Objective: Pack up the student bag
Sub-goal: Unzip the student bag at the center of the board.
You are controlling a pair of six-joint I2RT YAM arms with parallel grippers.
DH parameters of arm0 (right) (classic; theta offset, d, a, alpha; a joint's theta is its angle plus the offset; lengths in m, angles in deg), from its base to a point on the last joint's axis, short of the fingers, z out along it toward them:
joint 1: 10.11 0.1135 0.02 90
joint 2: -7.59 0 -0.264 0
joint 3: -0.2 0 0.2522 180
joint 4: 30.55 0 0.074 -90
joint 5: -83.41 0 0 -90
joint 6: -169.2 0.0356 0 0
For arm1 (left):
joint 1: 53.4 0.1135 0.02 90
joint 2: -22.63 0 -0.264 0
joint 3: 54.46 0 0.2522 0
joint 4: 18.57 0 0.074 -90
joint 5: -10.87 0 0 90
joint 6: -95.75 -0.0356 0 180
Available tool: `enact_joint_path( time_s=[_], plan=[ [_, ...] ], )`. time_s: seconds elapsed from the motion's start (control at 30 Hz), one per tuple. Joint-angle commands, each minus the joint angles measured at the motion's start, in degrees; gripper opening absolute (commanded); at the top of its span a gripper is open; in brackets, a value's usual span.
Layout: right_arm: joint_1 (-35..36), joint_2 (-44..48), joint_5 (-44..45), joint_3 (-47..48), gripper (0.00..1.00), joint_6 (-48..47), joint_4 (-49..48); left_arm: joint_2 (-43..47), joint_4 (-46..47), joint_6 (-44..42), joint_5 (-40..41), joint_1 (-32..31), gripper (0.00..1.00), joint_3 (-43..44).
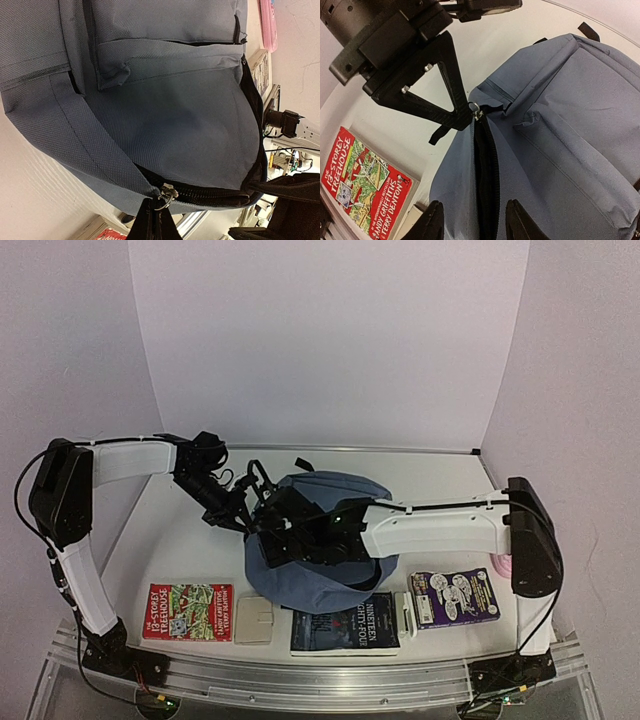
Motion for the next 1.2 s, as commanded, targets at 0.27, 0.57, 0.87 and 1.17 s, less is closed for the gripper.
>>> enact_joint_path(
  time_s=[0.27,0.57,0.87,1.17],
  plan=[
    [-2.72,-2.2,-1.47,4.44,0.38,0.14,-0.15,0.04,0.49,-0.53,0.8,0.25,0.0,1.71],
    [-3.76,-4.43,-4.0,4.84,0.38,-0.95,-0.13,-0.06,0.44,-0.55,0.85,0.25,0.0,1.74],
    [-3.93,-6.64,-4.74,5.66,0.32,-1.51,0.12,-0.13,0.42,-0.82,0.93,0.25,0.0,1.8],
    [-3.52,-4.1,-10.21,4.44,0.0,-5.74,-0.73,-0.65,0.28,-0.5,5.66,0.43,0.0,1.9]
  ],
)
